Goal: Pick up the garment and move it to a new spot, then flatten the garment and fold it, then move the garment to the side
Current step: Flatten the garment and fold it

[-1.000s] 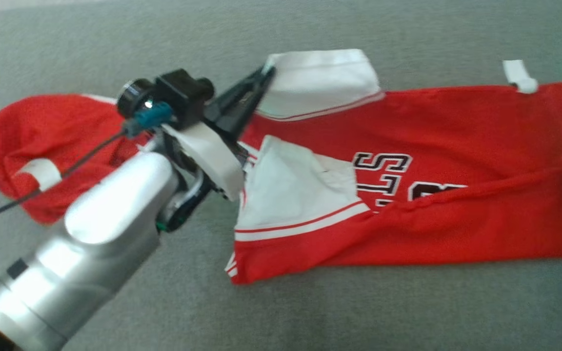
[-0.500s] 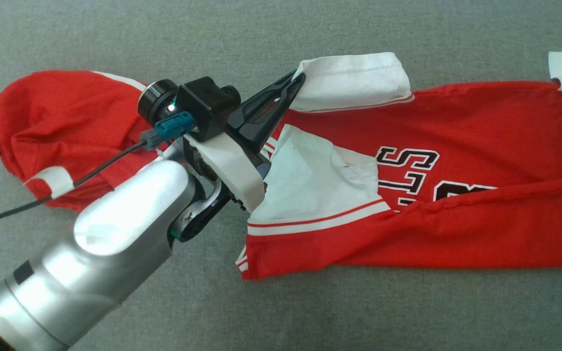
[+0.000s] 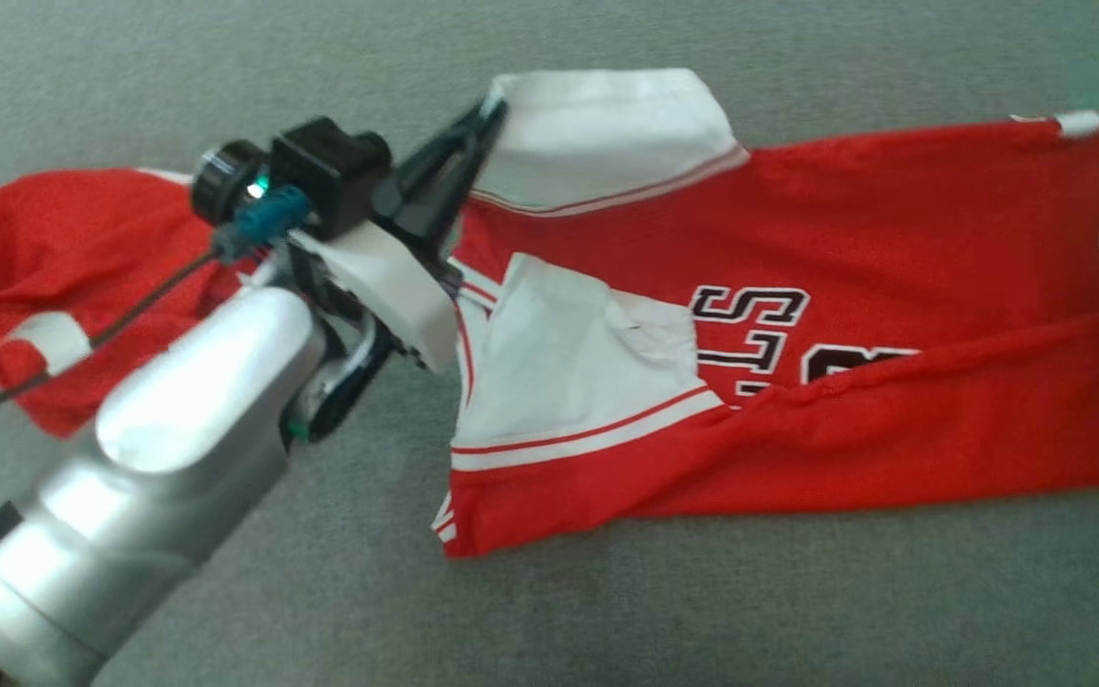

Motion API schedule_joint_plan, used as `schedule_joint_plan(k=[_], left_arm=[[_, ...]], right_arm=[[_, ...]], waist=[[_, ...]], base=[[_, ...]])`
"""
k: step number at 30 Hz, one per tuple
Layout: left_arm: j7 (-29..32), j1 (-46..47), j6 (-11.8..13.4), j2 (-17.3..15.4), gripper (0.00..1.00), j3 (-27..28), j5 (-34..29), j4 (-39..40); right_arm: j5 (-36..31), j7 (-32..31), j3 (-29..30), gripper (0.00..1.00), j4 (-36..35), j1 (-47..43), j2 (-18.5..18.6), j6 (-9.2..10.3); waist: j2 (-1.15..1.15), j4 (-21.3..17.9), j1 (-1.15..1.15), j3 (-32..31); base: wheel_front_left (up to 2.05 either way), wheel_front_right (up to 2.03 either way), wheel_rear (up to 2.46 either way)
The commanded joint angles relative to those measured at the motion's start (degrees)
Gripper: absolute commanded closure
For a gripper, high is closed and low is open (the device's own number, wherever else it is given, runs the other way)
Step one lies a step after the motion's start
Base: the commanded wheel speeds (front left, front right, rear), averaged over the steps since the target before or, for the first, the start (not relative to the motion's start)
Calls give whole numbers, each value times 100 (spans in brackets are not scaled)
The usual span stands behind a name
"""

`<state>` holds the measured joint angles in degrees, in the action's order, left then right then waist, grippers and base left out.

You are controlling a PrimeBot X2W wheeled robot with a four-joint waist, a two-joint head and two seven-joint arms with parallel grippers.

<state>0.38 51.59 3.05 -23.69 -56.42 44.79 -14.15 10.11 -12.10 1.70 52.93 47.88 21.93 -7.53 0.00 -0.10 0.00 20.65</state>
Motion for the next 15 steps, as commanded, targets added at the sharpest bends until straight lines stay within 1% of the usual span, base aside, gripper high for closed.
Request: schedule_joint_plan(k=[1,6,12,15], left_arm=[[-70,350,40,-211,100,327,-42,84],[-281,834,9,-160,100,490,-177,-477],[-659,1624,-151,48,100,476,-566,-1403],[-947,1956,-185,192,100,462,-750,-1881]], right_arm=[[92,104,-90,100,-227,219,40,4],[669,503,-289,100,-451,376,59,4],[1227,984,-385,100,-610,661,3,4],[1495,1203,-492,100,-675,759,-33,4]], waist=[[0,-70,0,-19],[0,-232,0,47],[0,-349,0,163],[0,-373,0,186]], base=[[0,0,0],[0,0,0],[0,0,0],[0,0,0]])
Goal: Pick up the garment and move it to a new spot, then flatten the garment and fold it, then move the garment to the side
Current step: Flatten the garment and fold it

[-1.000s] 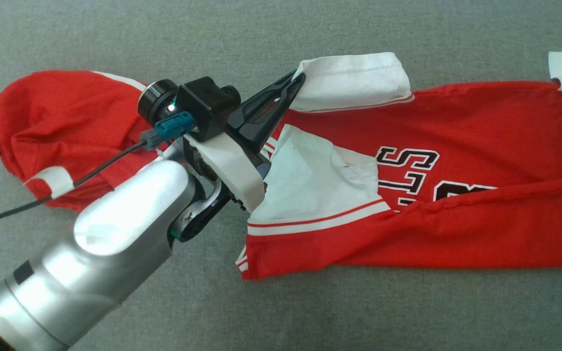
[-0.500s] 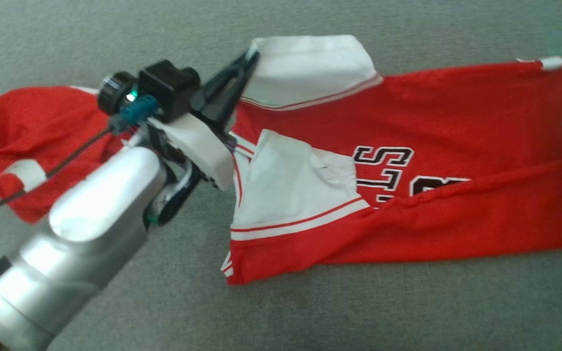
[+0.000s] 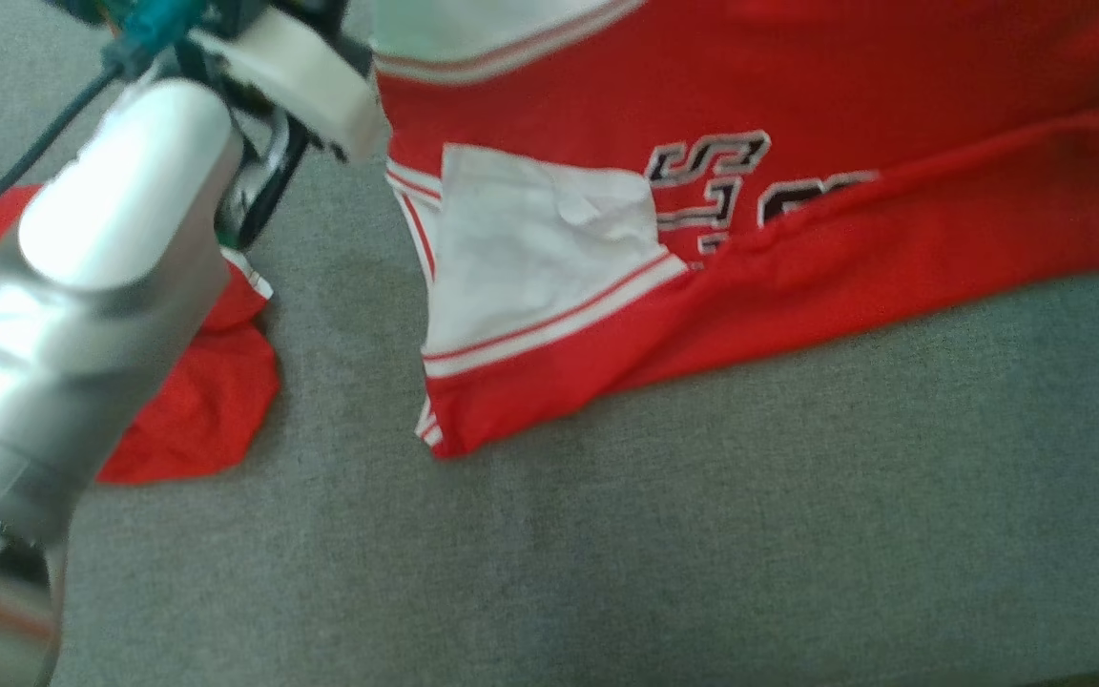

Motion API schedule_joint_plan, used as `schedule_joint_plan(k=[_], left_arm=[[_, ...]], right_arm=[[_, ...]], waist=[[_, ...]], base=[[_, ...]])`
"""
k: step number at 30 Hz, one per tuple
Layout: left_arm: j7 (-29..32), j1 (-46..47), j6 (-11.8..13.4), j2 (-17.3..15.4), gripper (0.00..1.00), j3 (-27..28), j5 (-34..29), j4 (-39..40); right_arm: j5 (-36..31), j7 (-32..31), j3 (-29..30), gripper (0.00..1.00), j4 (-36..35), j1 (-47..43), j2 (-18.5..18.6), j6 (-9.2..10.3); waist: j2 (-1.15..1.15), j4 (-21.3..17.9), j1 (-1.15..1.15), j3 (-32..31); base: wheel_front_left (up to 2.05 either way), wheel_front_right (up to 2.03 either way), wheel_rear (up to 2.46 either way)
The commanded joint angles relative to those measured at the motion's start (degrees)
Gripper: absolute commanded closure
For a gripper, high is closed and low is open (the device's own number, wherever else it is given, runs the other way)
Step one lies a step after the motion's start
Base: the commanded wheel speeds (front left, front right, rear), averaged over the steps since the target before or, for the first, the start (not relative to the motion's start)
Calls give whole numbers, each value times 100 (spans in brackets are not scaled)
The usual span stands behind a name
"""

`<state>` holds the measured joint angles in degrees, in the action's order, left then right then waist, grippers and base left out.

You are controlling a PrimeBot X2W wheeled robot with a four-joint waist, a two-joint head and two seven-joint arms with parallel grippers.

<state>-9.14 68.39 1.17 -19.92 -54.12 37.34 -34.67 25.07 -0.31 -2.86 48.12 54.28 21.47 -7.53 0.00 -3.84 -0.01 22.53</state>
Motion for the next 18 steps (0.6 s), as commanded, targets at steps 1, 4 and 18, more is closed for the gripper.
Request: schedule_joint_plan(k=[1,4,18], left_arm=[[-99,361,-2,-136,100,224,-61,26],[-289,457,-89,44,100,210,-88,-340],[-341,-387,-609,209,100,-92,202,-499]], right_arm=[[83,70,-74,100,-192,139,9,4],[290,116,-214,100,-129,139,33,4],[1172,-186,-836,100,231,-512,674,4]], waist=[[0,-1,1,-4],[0,11,1,-35],[0,407,1,-496]], base=[[0,0,0],[0,0,0],[0,0,0]])
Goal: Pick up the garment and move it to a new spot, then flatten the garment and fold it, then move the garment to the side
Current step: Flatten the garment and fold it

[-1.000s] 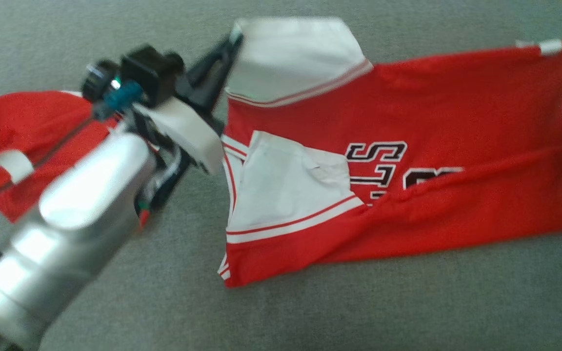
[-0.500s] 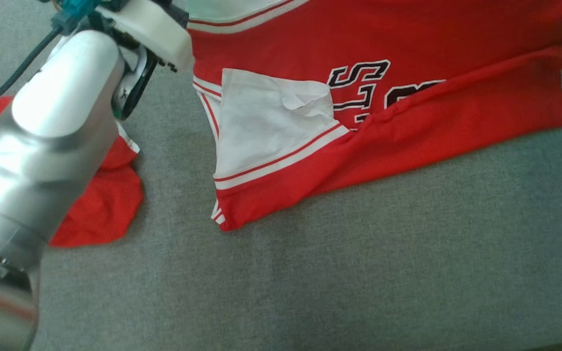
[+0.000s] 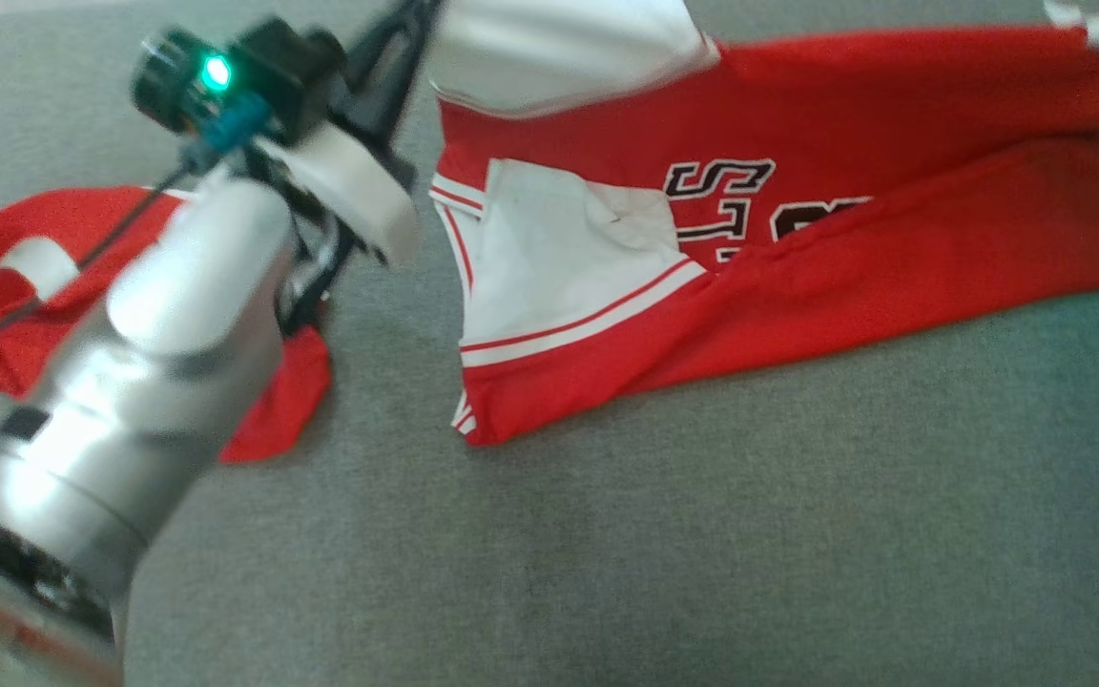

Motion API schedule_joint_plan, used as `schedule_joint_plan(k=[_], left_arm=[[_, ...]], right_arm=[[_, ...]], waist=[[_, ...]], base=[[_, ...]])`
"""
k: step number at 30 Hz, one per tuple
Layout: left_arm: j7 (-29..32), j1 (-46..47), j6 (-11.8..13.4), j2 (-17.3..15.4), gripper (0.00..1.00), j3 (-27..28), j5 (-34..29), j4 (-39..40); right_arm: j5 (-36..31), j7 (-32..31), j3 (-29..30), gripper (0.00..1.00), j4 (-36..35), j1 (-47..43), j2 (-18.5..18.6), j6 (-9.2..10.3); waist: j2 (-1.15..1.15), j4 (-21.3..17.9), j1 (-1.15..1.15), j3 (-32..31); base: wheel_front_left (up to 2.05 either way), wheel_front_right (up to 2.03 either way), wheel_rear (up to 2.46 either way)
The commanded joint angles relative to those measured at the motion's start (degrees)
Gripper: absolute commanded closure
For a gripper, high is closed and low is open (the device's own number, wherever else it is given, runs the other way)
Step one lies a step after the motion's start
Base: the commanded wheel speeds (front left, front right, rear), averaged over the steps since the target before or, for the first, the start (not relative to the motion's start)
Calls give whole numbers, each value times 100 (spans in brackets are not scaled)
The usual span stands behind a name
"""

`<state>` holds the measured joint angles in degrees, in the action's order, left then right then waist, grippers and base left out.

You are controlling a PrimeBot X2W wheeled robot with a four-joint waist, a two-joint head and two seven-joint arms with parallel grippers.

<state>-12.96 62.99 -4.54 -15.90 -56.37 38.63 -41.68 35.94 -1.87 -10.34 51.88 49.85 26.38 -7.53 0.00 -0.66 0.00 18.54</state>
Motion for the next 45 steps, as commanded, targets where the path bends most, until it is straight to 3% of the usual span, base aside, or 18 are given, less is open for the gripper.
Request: schedule_joint_plan(k=[1,9,15,23,28,36,37,38,39,45], left_arm=[[122,38,-103,-201,100,87,166,327],[981,-697,-238,-595,100,-393,536,1391],[1753,-1086,-267,-1070,100,-728,857,2387],[2583,-1286,-278,-1464,100,-1044,1218,3188],[2876,-1281,-210,-1536,100,-1178,1189,3325],[3068,-1322,-72,-1372,100,-1348,1044,3159],[3051,-1319,-46,-1354,93,-1366,980,3108],[3003,-1324,-2,-1332,55,-1367,932,3052],[2929,-1342,60,-1303,0,-1343,909,2990],[2255,-1461,453,-1077,0,-1001,926,2684]], right_arm=[[155,-80,-145,100,-151,-143,251,4],[547,-599,-725,100,-332,-723,810,4],[609,-948,-1273,100,-412,-1099,1298,4],[466,-1093,-1911,100,-409,-1207,1592,4],[451,-1140,-2225,100,-404,-1148,1645,4],[562,-1194,-2573,100,-321,-1033,1601,4],[632,-1207,-2569,65,-301,-1018,1573,4],[723,-1250,-2539,0,-249,-1005,1539,4],[772,-1270,-2545,0,-241,-985,1515,4],[1066,-875,-2266,0,-310,-728,1458,4]], waist=[[0,119,0,-137],[0,256,0,-355],[0,300,0,-442],[0,273,0,-443],[0,230,0,-395],[0,152,0,-288],[0,135,0,-290],[0,116,0,-297],[0,95,0,-312],[0,13,0,-524]], base=[[0,0,0],[0,0,0],[0,0,0],[0,0,0],[0,0,0],[0,0,0],[0,0,0],[0,0,0],[0,0,0],[0,0,0]])
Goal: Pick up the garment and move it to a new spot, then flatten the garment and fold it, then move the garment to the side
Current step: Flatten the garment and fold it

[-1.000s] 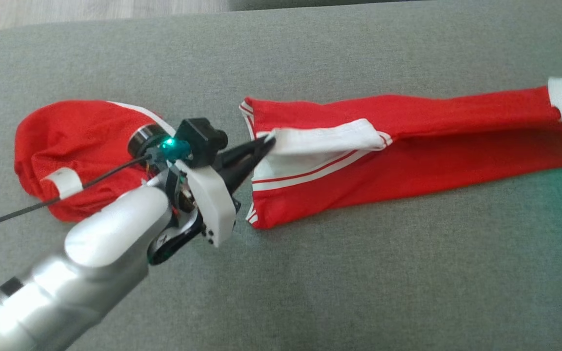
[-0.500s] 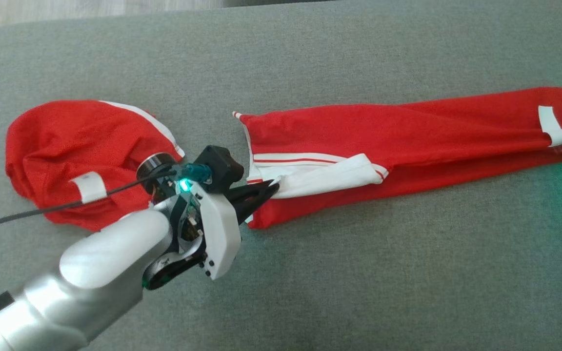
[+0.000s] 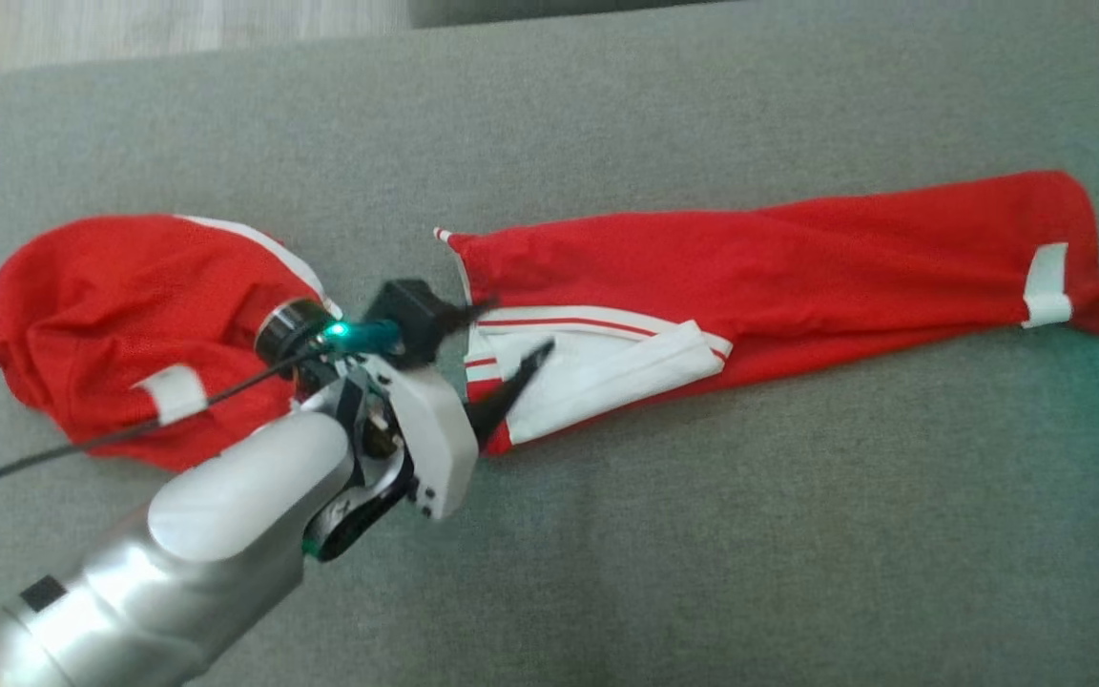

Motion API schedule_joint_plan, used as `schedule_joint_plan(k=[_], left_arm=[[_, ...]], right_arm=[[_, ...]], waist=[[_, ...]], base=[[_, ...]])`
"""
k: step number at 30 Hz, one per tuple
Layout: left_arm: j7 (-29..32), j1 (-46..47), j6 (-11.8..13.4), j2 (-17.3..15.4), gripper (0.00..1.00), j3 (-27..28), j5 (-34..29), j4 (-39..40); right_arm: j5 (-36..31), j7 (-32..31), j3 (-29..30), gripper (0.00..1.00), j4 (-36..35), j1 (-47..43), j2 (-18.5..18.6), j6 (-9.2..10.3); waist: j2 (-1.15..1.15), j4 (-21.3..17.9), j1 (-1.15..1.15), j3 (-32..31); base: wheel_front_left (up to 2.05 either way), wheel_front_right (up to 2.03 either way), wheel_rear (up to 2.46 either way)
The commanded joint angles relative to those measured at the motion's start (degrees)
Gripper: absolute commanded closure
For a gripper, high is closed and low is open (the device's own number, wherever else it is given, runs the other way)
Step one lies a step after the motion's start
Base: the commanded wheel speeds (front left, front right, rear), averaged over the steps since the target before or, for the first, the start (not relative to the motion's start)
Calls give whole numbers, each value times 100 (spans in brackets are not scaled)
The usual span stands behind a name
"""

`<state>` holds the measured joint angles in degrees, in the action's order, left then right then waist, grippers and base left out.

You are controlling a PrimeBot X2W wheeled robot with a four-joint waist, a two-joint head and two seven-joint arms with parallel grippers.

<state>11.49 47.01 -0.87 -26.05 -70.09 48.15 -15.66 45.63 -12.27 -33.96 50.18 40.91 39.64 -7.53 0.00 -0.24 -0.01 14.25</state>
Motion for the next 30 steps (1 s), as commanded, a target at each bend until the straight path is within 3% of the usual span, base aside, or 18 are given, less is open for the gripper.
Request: schedule_joint_plan(k=[1,8,9,13,15,20,25,30], left_arm=[[-380,118,184,-13,0,497,6,54],[-2244,-147,1023,364,0,1573,125,-127],[-2244,-147,1023,364,0,1573,125,-127],[-2626,-606,1417,565,0,2249,134,-129],[-2644,-1142,1566,729,0,2898,-243,151],[-2647,-2277,1479,1108,0,3729,-993,475],[-2647,-3173,1201,1546,0,4340,-1629,535],[-2648,-3423,852,1834,0,4756,-2108,462]], right_arm=[[127,299,180,0,-177,229,121,4],[290,1867,932,0,-684,288,-395,4],[290,1867,932,0,-684,288,-395,4],[212,2514,1293,0,-1167,-226,-874,4],[-98,2669,1545,0,-1579,-806,-1222,4],[-999,2721,2086,0,-2191,-1865,-1922,4],[-1807,2724,2520,0,-2652,-2756,-2641,4],[-2241,2692,2756,0,-2989,-3039,-2958,4]], waist=[[0,-40,1,-147],[0,-53,1,-561],[0,-53,1,-561],[0,-41,1,-793],[0,-37,1,-897],[0,-46,1,-980],[0,-97,1,-961],[0,-156,1,-811]], base=[[0,0,0],[0,0,0],[0,0,0],[0,0,0],[0,0,0],[0,0,0],[0,0,0],[0,0,0]])
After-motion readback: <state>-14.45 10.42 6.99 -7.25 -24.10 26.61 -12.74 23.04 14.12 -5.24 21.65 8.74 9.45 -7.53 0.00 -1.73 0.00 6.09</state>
